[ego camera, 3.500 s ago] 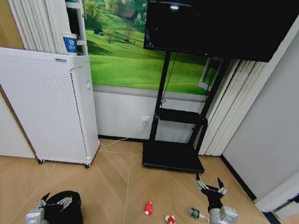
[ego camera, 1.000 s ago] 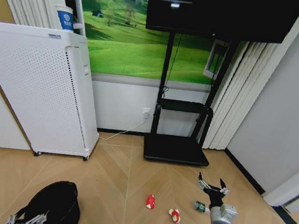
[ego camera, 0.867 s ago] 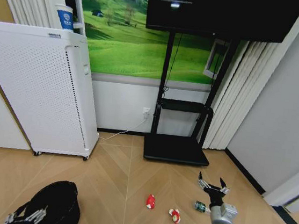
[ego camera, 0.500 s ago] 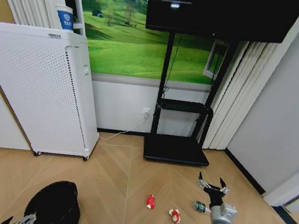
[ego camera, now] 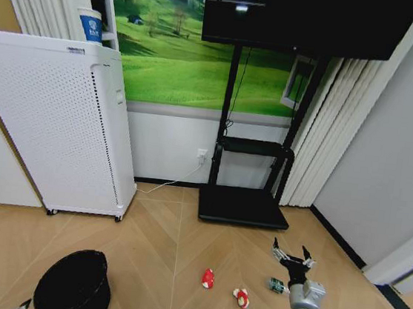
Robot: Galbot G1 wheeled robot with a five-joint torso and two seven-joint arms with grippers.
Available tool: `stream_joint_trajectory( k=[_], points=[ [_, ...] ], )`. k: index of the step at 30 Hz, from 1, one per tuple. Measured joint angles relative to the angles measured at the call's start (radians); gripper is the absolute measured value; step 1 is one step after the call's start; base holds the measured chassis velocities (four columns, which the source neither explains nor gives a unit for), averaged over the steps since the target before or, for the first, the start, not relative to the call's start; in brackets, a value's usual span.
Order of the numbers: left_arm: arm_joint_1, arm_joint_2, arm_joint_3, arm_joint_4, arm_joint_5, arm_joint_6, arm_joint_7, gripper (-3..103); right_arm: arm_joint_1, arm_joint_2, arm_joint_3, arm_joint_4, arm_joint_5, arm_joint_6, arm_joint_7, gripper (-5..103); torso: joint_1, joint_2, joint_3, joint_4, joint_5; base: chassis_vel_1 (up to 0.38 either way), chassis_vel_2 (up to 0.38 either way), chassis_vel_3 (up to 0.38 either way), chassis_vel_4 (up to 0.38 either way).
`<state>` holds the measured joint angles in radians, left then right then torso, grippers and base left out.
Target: Pick up the trash bin and place the garbage on the floor into it.
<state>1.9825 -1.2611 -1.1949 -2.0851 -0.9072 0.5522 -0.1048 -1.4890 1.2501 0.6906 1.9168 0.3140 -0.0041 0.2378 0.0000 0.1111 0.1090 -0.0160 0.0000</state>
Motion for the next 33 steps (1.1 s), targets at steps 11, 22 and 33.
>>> stream_joint_trajectory(
  k=[11,22,33],
  points=[
    [-0.089,0.033,0.083,0.098,0.005,0.028,0.008,86,-0.002,-0.005,0.005,0.000,0.003,0.001,0.000,100,0.000,0.002,0.001,0.0000,0.0000,0.000,0.000,0.000,0.000],
    [-0.165,0.042,0.157,0.147,0.021,0.053,-0.023,89,-0.003,-0.011,0.009,0.003,0.009,0.001,0.001,100,0.000,0.002,0.002,0.0000,0.0001,0.000,0.000,0.000,0.000],
    [-0.195,0.032,0.176,0.197,0.028,0.050,-0.039,60,-0.009,-0.012,0.011,0.003,0.011,0.001,0.002,100,0.000,0.003,0.002,0.0000,0.0001,0.000,0.000,0.000,0.000]
  ],
)
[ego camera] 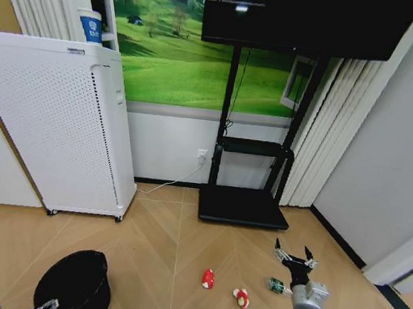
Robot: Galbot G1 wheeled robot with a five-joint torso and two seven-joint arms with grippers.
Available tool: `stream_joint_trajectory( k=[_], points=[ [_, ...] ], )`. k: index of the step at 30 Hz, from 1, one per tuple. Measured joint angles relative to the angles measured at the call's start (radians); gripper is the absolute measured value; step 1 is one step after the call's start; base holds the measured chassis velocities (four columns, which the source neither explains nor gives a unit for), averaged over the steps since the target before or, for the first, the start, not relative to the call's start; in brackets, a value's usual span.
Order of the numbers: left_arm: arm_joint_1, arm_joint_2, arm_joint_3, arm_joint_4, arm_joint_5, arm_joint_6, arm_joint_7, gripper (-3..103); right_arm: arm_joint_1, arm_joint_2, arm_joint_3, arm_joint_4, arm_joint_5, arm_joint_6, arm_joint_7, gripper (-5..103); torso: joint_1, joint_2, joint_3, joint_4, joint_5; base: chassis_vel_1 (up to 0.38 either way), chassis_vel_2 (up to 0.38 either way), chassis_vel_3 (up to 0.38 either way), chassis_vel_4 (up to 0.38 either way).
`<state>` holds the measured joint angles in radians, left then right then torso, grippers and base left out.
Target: Pick up the trash bin and place the garbage on the floor into it.
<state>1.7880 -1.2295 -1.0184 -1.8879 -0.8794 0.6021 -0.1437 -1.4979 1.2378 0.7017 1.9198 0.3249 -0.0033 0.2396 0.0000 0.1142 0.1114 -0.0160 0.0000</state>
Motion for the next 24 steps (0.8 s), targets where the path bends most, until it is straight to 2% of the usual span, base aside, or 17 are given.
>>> stream_joint_trajectory(
  k=[9,14,16,22,24],
  points=[
    [-0.023,0.011,0.013,0.029,0.000,-0.009,0.013,28,-0.004,0.000,0.011,0.003,0.023,0.003,0.001,100,0.000,0.000,0.000,0.0000,0.0000,0.000,0.000,0.000,0.000],
    [-0.026,0.012,0.016,0.045,0.003,-0.017,0.015,7,0.025,-0.018,0.032,-0.009,0.100,-0.016,0.016,100,0.000,0.000,0.000,0.0001,0.0001,0.000,0.000,0.000,0.000],
    [-0.026,0.012,0.016,0.048,0.003,-0.020,0.020,3,0.030,-0.028,0.036,-0.012,0.112,-0.020,0.018,100,0.000,0.000,0.000,0.0001,0.0005,0.000,0.000,0.000,0.000],
    [-0.026,0.012,0.013,0.052,0.007,-0.032,0.027,3,0.031,-0.040,0.040,-0.014,0.120,-0.021,0.019,100,0.000,0.001,0.000,0.0000,0.0002,0.000,0.000,0.000,0.000],
    [-0.027,0.012,0.012,0.057,0.027,-0.074,0.046,3,0.022,-0.032,0.037,-0.012,0.115,-0.021,0.019,100,0.000,0.001,0.000,0.0001,-0.0005,0.000,0.000,0.000,0.000]
  ],
)
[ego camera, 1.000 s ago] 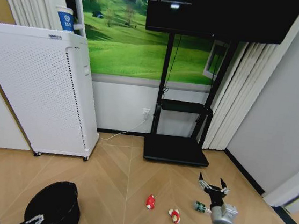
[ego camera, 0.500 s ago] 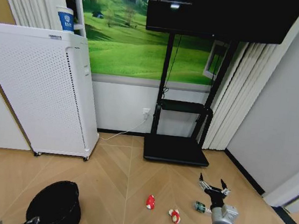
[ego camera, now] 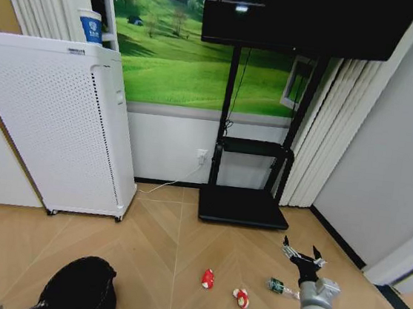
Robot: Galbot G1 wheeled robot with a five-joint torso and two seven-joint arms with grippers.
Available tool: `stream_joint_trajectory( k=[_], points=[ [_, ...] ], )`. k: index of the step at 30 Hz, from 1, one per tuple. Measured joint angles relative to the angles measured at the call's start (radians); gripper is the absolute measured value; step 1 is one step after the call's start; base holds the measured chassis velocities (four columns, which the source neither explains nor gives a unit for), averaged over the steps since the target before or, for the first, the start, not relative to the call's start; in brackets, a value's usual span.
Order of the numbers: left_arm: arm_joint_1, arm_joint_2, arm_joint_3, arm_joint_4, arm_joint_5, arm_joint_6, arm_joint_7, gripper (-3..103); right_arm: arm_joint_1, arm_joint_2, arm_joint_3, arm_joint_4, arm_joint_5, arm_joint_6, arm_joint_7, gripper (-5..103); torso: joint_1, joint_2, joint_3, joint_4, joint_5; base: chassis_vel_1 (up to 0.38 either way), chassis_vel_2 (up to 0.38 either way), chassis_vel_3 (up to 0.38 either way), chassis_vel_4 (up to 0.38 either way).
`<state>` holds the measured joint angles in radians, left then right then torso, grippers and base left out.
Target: Pick up the trash bin and place the garbage on the floor into it.
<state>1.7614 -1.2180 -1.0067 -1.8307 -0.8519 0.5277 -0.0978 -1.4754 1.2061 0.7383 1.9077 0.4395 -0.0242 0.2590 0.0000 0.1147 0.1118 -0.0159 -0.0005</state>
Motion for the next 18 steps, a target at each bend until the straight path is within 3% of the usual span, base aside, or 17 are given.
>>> stream_joint_trajectory(
  k=[1,2,3,4,5,6,7,13,18],
  points=[
    [0.000,0.000,0.000,0.000,0.000,0.000,0.000,3,0.000,0.000,0.000,0.000,0.000,0.000,0.000,100,0.000,0.000,0.000,0.0000,0.0000,0.000,0.000,0.000,0.000],
    [-0.002,0.001,-0.002,0.004,0.034,-0.066,0.034,3,-0.010,0.018,-0.012,0.002,-0.019,0.002,0.001,100,0.000,0.000,0.000,0.0000,0.0000,0.000,0.000,0.000,0.000],
    [-0.002,0.001,-0.002,0.004,0.034,-0.066,0.034,3,-0.010,0.018,-0.012,0.002,-0.019,0.002,0.001,100,0.000,0.000,0.000,0.0000,0.0000,0.000,0.000,0.000,0.000],
    [-0.001,0.005,-0.007,0.000,0.080,-0.156,0.093,3,-0.026,0.036,-0.031,0.004,-0.057,0.011,0.000,100,0.000,0.000,0.000,-0.0001,0.0004,0.000,0.000,0.000,0.000],
    [-0.003,0.009,-0.009,-0.013,0.111,-0.209,0.122,3,-0.037,0.043,-0.042,0.006,-0.086,0.017,-0.007,100,0.000,0.000,0.000,0.0000,0.0002,0.000,0.000,0.000,0.000],
    [-0.003,0.009,-0.009,-0.013,0.111,-0.209,0.122,3,-0.037,0.043,-0.042,0.006,-0.086,0.017,-0.007,100,0.000,0.000,0.000,0.0000,0.0002,0.000,0.000,0.000,0.000],
    [-0.009,0.015,-0.013,-0.026,0.137,-0.244,0.138,3,-0.045,0.045,-0.051,0.008,-0.103,0.018,-0.015,100,0.000,0.000,0.000,0.0000,0.0005,0.000,0.000,0.000,0.000],
    [-0.036,0.024,-0.014,-0.041,0.216,-0.281,0.125,3,-0.074,0.036,-0.097,0.004,-0.164,0.022,-0.060,100,0.000,0.000,0.000,-0.0002,0.0004,0.000,0.000,0.000,0.000],
    [-0.055,0.032,-0.031,-0.018,0.286,-0.308,0.101,3,-0.026,-0.035,-0.187,-0.041,-0.207,0.009,-0.083,100,0.000,0.000,0.000,-0.0002,0.0006,0.000,0.000,0.000,0.000]
  ],
)
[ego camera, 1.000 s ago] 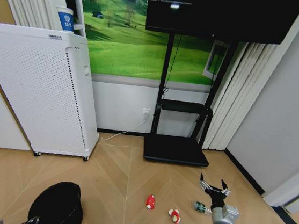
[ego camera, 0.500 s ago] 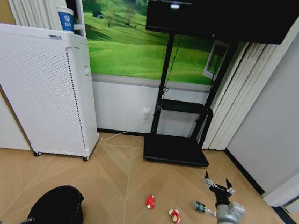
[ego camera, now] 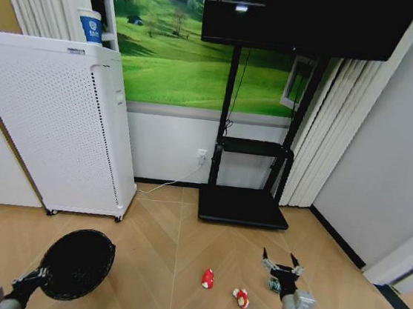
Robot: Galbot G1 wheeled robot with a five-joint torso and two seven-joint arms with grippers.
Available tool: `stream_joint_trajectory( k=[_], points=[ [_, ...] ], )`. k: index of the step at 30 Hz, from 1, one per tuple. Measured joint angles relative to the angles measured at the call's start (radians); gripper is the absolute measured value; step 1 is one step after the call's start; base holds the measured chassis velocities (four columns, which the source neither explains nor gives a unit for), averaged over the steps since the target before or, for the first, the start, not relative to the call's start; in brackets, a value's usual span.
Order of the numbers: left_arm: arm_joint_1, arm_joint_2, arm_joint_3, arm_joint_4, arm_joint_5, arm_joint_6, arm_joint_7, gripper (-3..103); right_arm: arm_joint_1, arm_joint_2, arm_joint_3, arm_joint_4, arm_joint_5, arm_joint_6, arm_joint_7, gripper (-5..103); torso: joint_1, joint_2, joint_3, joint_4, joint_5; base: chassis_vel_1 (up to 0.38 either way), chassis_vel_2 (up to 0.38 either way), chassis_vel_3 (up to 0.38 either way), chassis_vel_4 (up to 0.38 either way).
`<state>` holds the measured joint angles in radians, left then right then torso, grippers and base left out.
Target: Pick up the trash bin and place the garbage on the floor into it.
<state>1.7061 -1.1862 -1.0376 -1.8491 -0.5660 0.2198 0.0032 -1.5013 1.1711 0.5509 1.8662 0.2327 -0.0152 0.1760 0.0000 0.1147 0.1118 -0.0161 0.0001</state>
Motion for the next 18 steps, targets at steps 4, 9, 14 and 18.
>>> stream_joint_trajectory(
  k=[4,9,14,18],
  points=[
    [0.011,-0.001,-0.022,0.008,0.004,-0.007,0.003,3,0.091,-0.106,-0.076,-0.069,0.009,-0.019,-0.003,100,0.000,0.000,0.000,0.0003,-0.0003,0.000,0.000,0.000,0.000],
    [0.027,-0.008,-0.055,0.007,0.010,-0.015,0.007,3,0.191,-0.159,-0.173,-0.191,-0.009,0.001,-0.030,100,0.000,0.000,0.000,0.0002,-0.0001,0.000,0.000,0.000,0.000],
    [0.033,-0.003,-0.086,0.009,0.012,-0.020,0.007,3,0.220,-0.141,-0.230,-0.251,-0.056,0.044,-0.032,100,0.000,0.000,0.000,0.0002,0.0000,0.000,0.000,0.000,0.000],
    [0.037,0.007,-0.111,0.011,0.018,-0.022,0.007,3,0.226,-0.113,-0.250,-0.283,-0.095,0.062,-0.033,100,0.000,0.000,0.000,0.0002,0.0000,0.000,0.000,0.000,0.000]
  ],
)
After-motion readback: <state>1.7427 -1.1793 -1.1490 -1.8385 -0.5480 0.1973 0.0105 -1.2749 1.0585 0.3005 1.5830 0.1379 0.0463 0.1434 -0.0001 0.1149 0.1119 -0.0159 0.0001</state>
